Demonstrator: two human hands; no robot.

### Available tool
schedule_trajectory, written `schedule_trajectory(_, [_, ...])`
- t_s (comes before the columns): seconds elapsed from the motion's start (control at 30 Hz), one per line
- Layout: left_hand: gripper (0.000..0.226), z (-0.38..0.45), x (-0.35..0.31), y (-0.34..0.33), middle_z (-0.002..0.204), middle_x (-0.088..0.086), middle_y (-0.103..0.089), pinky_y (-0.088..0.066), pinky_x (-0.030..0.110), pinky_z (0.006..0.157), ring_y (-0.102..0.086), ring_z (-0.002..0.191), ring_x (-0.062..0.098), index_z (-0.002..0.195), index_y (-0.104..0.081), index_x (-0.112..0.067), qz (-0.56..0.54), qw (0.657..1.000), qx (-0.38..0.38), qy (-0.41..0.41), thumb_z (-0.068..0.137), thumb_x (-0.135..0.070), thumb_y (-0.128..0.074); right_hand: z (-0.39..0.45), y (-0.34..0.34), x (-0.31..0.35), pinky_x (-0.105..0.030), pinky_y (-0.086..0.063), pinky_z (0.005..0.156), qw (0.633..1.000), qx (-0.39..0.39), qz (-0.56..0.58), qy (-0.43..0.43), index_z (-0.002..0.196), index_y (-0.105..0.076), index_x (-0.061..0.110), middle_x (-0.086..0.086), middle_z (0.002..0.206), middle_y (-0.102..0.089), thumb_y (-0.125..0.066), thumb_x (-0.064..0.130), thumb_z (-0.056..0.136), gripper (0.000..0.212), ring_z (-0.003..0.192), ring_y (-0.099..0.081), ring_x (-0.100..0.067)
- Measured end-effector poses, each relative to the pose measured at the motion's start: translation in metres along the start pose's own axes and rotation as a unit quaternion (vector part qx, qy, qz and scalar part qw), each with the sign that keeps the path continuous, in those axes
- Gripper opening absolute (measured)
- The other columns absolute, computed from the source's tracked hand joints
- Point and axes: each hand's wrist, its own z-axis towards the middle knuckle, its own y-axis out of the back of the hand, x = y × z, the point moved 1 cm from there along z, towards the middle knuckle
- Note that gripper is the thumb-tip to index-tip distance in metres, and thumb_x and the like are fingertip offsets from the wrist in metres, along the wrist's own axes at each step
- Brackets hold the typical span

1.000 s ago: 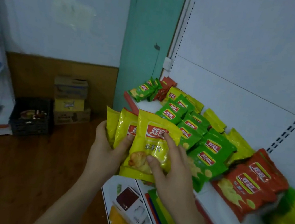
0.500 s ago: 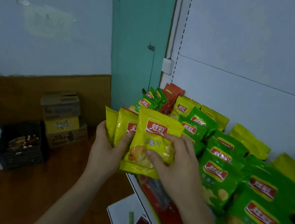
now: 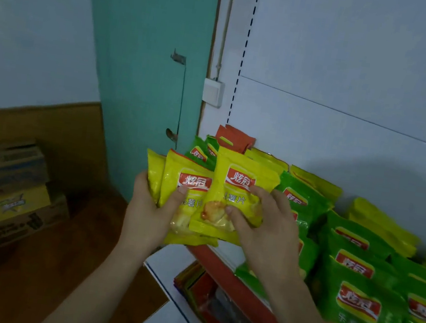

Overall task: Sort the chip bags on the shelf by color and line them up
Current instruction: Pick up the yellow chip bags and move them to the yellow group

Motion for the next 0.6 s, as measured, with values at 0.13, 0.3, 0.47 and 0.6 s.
schedule_trajectory(0.13, [0.047,0.047,0.010,0.010,0.106,-0.022,-0.064,-0.049,0.008,0.063,-0.066,0.083,-0.013,0.127,-0.047,-0.030,-0.007,0.999,0.049,-0.013,0.092,-0.038,-0.077,0.024,-0.012,0.004,-0.037,-0.047,0.093,0.993,-0.058,-0.088,-0.059,0.149,-0.057,0.017,-0.007,0.136,-0.054,-0.078,0.044,0.091,0.067,0.121,-0.052,-0.025])
schedule_trajectory(0.3, [0.054,0.089,0.021,0.019,0.110,-0.022,-0.065,-0.050,0.012,0.064,-0.065,0.093,-0.005,0.133,-0.047,-0.031,-0.034,0.993,0.110,-0.008,0.091,-0.043,-0.077,0.039,-0.034,-0.002,-0.047,-0.050,0.097,0.970,-0.059,-0.201,-0.125,0.156,-0.046,0.008,-0.020,0.141,-0.048,-0.075,0.026,0.092,0.073,0.123,-0.054,-0.043])
schedule_trajectory(0.47, [0.059,0.112,0.030,0.012,0.113,-0.019,-0.070,-0.058,0.033,0.080,-0.071,0.097,0.003,0.131,-0.050,-0.034,-0.048,0.986,0.158,0.003,0.084,-0.055,-0.077,0.057,-0.064,-0.012,-0.050,-0.052,0.086,0.944,-0.039,-0.298,-0.139,0.147,-0.055,0.008,-0.019,0.127,-0.056,-0.075,0.024,0.085,0.067,0.106,-0.062,-0.044])
schedule_trajectory(0.6, [0.057,0.132,0.034,-0.001,0.115,-0.017,-0.071,-0.057,0.033,0.081,-0.070,0.100,0.004,0.128,-0.050,-0.037,-0.039,0.983,0.179,0.000,0.082,-0.058,-0.076,0.078,-0.085,-0.026,-0.053,-0.046,0.095,0.920,-0.028,-0.363,-0.142,0.144,-0.057,0.011,-0.017,0.123,-0.061,-0.074,0.031,0.085,0.065,0.109,-0.063,-0.042])
